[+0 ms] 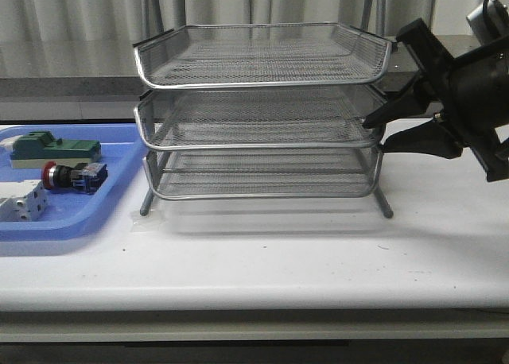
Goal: Place button on rack with both arms
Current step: 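Reach the right gripper to the middle wire tray's front edge and grasp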
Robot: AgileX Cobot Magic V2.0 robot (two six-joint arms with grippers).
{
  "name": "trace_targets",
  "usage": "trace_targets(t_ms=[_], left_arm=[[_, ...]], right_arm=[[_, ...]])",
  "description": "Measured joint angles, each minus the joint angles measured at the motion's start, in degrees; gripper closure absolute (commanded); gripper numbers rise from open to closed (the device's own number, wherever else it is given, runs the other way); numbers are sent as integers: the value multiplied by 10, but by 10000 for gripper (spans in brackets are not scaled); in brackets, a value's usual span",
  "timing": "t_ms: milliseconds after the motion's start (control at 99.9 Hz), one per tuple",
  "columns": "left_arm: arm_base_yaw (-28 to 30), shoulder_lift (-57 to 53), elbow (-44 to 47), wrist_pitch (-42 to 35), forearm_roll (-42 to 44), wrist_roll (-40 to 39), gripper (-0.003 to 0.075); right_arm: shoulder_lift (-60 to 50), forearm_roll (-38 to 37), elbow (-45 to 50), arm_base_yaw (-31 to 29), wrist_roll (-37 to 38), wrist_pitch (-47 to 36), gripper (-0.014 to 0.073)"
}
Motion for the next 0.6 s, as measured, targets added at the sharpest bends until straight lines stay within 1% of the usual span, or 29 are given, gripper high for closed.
trace_targets(t_ms=[230,390,460,601], left_arm=[[0,0,0,0,0,0,741],[0,0,0,0,0,0,741],[0,0,0,0,0,0,741],[0,0,0,0,0,0,741]], right_arm=[[42,0,-32,0,-1,34,302],[54,0,-37,6,-1,38,317],[55,0,-38,11,-1,38,357],[55,0,-38,20,-1,37,491]])
